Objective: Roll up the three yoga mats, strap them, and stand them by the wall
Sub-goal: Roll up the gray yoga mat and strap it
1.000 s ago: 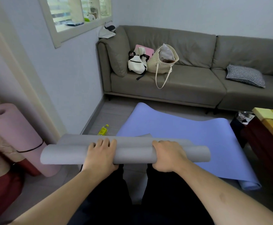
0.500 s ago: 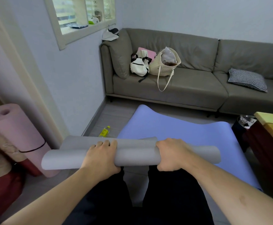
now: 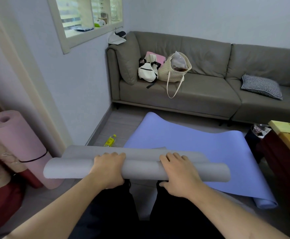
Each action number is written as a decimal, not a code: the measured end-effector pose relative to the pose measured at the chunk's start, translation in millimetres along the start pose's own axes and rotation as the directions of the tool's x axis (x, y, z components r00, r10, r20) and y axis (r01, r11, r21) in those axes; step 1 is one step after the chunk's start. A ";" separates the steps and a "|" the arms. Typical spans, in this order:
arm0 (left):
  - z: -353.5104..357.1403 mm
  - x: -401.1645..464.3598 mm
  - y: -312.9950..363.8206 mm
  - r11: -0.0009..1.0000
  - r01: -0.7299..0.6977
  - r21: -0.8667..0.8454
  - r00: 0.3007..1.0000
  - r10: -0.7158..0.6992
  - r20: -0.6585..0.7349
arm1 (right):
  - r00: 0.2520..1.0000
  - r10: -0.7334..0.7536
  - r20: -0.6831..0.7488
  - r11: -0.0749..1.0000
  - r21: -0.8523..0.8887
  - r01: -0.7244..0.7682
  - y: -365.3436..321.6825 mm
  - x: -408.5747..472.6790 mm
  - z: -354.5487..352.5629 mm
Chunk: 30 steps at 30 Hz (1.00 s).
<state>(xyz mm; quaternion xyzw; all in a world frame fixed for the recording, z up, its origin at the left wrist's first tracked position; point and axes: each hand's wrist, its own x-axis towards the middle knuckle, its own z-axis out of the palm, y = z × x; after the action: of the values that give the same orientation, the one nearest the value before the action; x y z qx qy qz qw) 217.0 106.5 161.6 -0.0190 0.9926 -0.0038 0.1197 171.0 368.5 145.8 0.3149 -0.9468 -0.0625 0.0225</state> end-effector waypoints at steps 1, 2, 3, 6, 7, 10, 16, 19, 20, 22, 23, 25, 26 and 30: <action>1.0 -0.3 1.2 1.000 -0.002 0.015 1.000 0.002 -0.008 | 1.000 0.005 -0.010 1.000 -0.006 -0.005 -1.5 0.0 3.7; 3.5 -1.7 2.7 0.999 0.000 0.035 1.000 0.000 -0.018 | 1.000 0.019 -0.004 1.000 0.006 -0.019 -2.8 1.3 4.2; 6.5 -3.1 4.4 0.999 0.005 0.054 0.999 -0.003 -0.037 | 0.999 0.035 0.024 0.999 0.021 -0.036 -2.3 4.1 2.8; 10.6 -4.0 9.9 0.995 0.019 0.095 0.996 -0.011 -0.089 | 0.988 0.049 0.150 0.996 0.071 -0.060 3.6 16.8 -5.7; 9.9 -3.3 13.0 0.995 0.014 0.101 0.995 -0.005 -0.096 | 0.980 0.052 0.194 0.993 0.095 -0.071 6.4 20.6 -8.3; 10.2 -0.1 22.0 0.995 0.017 0.102 0.994 -0.006 -0.108 | 0.944 0.053 0.324 0.986 0.132 -0.101 11.2 30.2 -15.2; 3.3 9.1 16.7 0.998 0.045 0.044 0.998 -0.043 -0.040 | 0.994 0.017 0.107 0.995 0.101 -0.028 5.9 23.3 -4.6; -1.6 14.4 16.4 0.999 0.036 0.033 0.999 -0.037 0.024 | 0.998 -0.026 -0.051 1.000 -0.016 0.025 2.0 5.5 16.2; -2.4 15.6 17.2 0.999 0.032 0.035 0.999 -0.034 0.039 | 0.998 -0.014 -0.058 0.999 -0.039 0.012 0.4 3.7 20.2; -2.4 17.3 18.7 0.998 0.029 0.047 0.999 -0.031 0.027 | 0.999 0.031 -0.021 0.999 -0.031 -0.031 -0.7 9.4 17.7; -0.3 16.6 19.2 0.998 0.025 0.058 1.000 -0.025 -0.005 | 0.999 0.049 0.015 0.999 -0.020 -0.048 -0.3 13.8 14.2; 7.6 13.5 19.2 0.996 -0.003 0.089 0.995 0.012 -0.098 | 0.995 0.060 0.082 0.998 0.030 -0.063 2.3 21.2 4.1; 13.8 12.6 18.8 0.994 -0.022 0.108 0.989 0.037 -0.140 | 0.992 0.062 0.109 0.996 0.057 -0.069 4.2 24.1 -0.6; 22.0 14.0 18.8 0.993 0.010 0.121 0.979 0.015 -0.202 | 0.984 0.047 0.173 0.991 0.112 -0.067 6.3 31.0 -11.4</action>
<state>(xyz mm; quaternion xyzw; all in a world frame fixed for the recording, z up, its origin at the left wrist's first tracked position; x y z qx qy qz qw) 207.9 124.7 136.8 -0.0101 0.9976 -0.0658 0.0191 143.4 353.7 158.0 0.2819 -0.9559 -0.0326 -0.0752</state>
